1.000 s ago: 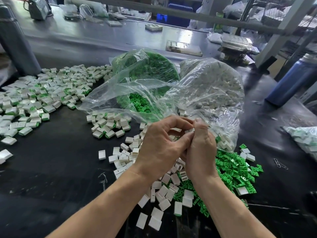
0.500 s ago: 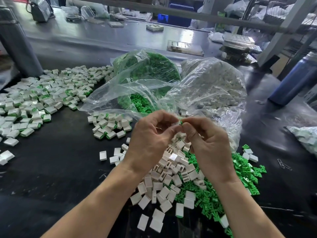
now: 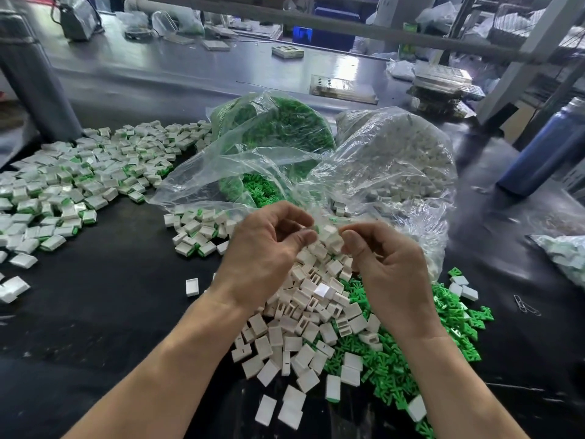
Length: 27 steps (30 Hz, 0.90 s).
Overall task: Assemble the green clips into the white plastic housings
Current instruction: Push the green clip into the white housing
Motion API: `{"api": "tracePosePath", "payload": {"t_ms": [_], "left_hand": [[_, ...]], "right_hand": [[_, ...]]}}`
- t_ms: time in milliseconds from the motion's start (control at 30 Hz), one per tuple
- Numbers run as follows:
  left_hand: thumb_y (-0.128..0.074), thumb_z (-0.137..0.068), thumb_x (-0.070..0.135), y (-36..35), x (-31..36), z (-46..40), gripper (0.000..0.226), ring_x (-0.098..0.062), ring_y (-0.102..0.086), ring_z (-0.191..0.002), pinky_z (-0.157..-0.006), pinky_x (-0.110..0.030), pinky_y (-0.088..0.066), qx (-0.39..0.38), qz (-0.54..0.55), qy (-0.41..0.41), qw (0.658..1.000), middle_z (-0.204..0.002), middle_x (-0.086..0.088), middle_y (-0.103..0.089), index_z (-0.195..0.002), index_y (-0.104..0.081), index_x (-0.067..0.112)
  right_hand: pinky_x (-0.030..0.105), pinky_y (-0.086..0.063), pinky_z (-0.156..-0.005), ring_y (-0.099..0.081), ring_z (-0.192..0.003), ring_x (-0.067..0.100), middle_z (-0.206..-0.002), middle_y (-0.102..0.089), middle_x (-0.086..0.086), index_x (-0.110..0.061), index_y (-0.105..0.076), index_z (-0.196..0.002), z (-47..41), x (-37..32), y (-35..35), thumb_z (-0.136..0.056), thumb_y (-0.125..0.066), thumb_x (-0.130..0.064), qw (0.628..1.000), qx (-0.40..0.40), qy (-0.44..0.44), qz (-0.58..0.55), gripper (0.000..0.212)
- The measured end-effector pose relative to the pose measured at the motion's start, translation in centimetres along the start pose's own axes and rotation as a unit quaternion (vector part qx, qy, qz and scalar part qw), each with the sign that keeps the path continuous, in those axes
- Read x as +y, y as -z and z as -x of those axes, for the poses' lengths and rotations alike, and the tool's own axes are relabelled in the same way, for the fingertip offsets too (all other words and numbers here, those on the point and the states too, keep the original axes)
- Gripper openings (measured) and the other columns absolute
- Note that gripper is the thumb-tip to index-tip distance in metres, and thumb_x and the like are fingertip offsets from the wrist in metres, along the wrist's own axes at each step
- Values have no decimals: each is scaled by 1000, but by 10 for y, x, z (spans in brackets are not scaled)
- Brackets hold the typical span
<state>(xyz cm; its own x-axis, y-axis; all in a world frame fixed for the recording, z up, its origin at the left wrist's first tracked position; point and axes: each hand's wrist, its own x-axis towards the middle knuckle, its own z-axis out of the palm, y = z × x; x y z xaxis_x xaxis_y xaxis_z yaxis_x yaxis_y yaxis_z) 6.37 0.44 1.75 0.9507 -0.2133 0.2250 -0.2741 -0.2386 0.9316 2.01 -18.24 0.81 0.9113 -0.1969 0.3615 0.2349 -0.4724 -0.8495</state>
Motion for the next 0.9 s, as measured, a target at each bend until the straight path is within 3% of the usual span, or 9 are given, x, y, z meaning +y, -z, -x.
{"api": "tracePosePath", "payload": {"t_ms": [133, 267, 333, 467, 667, 800, 900], "left_hand": [[-77, -92, 22, 27, -11, -7, 14, 5, -67, -76, -62, -10, -53, 32, -177, 62, 982, -88, 18, -69, -94, -69, 33], [-79, -91, 27, 45, -19, -14, 7, -1, -65, -78, -73, -27, -57, 106, -258, 112, 954, -86, 18, -70, -91, -74, 31], [-80, -91, 28, 52, -22, -16, 5, -1, -65, -79, -75, -29, -56, 144, -278, 123, 942, -88, 16, -72, -91, -75, 30], [-78, -92, 28, 65, -30, -22, 4, -14, -69, -79, -74, -32, -56, 187, -320, 153, 916, -91, 9, -74, -95, -75, 28], [-78, -93, 24, 71, -39, -26, 9, -21, -66, -78, -67, -33, -52, 223, -341, 160, 899, -84, 4, -70, -91, -69, 25], [-77, -93, 32, 66, -37, -25, 14, -22, -66, -75, -65, -34, -53, 221, -352, 131, 900, -82, 3, -69, -89, -68, 23], [-74, -95, 37, 57, -31, -20, 17, -16, -67, -71, -66, -36, -59, 187, -322, 99, 923, -79, 8, -68, -91, -68, 22]], "right_hand": [[18, -55, -65, -67, -79, 3, -90, -69, -24, -37, -70, -94, -3, 7, 8, -99, -68, -32, 998, -9, -30, 52, 8], [10, -48, -60, -64, -78, -4, -84, -68, -26, -31, -72, -92, -4, 12, 12, -100, -68, -33, 994, -32, -63, 83, 9], [11, -45, -60, -63, -79, -6, -78, -68, -17, -33, -72, -94, -3, 13, 13, -100, -67, -37, 990, -34, -77, 111, 9], [9, -41, -58, -62, -78, -7, -80, -66, -15, -31, -73, -91, -4, 13, 18, -101, -66, -39, 984, -28, -104, 143, 14], [22, -45, -65, -60, -78, 2, -83, -65, -15, -29, -74, -91, -7, 15, 22, -100, -67, -38, 975, -32, -136, 171, 14], [25, -47, -68, -60, -77, 1, -83, -65, -16, -30, -74, -91, -8, 17, 23, -98, -70, -39, 969, -44, -147, 193, 12], [32, -51, -76, -60, -81, 1, -86, -66, -17, -32, -75, -93, -11, 18, 27, -98, -71, -39, 965, -46, -157, 206, 9]]}}
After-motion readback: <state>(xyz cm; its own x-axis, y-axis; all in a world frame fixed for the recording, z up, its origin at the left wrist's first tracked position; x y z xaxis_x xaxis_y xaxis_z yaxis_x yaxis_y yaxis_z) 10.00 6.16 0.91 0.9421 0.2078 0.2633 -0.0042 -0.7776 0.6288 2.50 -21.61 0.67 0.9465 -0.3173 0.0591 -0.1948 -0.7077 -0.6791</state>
